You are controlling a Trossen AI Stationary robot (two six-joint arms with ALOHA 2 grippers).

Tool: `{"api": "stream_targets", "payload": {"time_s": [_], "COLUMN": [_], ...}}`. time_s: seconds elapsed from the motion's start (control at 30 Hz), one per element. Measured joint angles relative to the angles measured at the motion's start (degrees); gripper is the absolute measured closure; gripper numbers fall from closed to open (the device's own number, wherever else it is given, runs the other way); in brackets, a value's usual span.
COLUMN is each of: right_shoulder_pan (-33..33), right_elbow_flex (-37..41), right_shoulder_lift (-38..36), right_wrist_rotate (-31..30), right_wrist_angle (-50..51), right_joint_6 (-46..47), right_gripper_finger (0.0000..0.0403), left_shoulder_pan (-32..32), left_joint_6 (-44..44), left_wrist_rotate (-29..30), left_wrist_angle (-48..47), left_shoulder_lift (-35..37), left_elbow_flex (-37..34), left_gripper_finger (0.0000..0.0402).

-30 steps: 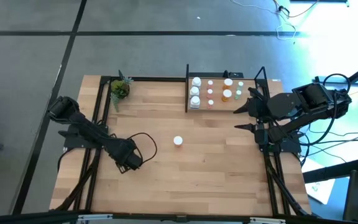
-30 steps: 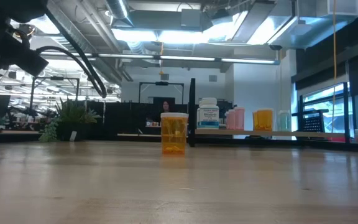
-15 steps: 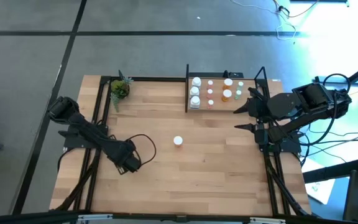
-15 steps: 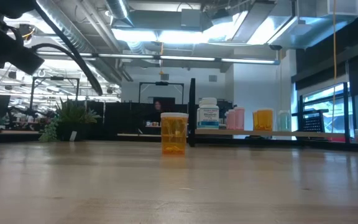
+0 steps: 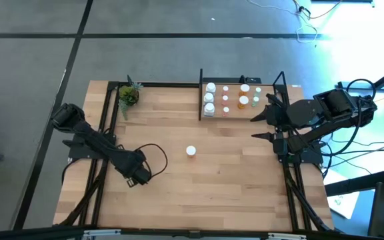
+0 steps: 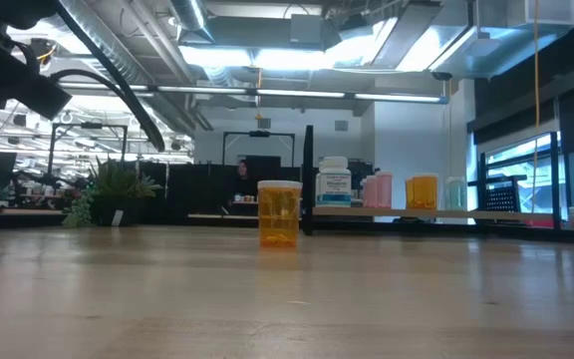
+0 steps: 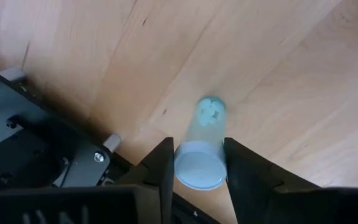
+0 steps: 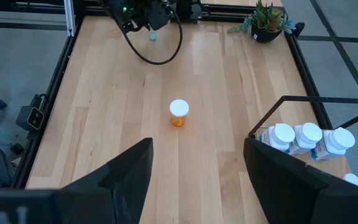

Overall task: Pick and place medicine bottles onto shelf by color
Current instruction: Move the blue pill bottle to the center of the table

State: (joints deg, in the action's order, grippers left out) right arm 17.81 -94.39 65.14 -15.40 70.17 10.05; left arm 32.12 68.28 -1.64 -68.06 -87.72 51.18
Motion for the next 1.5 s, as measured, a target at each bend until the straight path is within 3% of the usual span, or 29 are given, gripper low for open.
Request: {"api": "stream_targets", "payload": {"time_s": [0.3,0.63,1.07,1.5], "right_shoulder_pan": [0.01,0.02,0.02,0.01], "right_elbow_flex": [0.00,0.00,0.00,0.00], "right_shoulder_lift": [0.00,0.00,-0.02,-0.02], "right_wrist_rotate": [0.00,0.00,0.00,-0.01], "right_wrist_angle": [0.00,0.00,0.00,-0.01], "right_joint_6": [0.01,0.00,-0.01,0.01], "right_gripper_finger": [0.0150,0.0150,0.0150,0.0150], "left_shoulder_pan": [-2.17,-11.44,-20.79,-24.19], "left_joint_6": [-0.59,-12.60,-37.26,-46.39], "left_wrist_rotate": [0.71,3.75,4.47,3.82], "left_wrist_angle": [0.38,5.96,7.27,7.02], "left_shoulder_lift": [-0.02,-0.27,-15.73,-23.19], "left_elbow_flex": [3.97,9.33,23.08,31.21], "left_gripper_finger": [0.0296,0.0296,0.0297,0.0297]}}
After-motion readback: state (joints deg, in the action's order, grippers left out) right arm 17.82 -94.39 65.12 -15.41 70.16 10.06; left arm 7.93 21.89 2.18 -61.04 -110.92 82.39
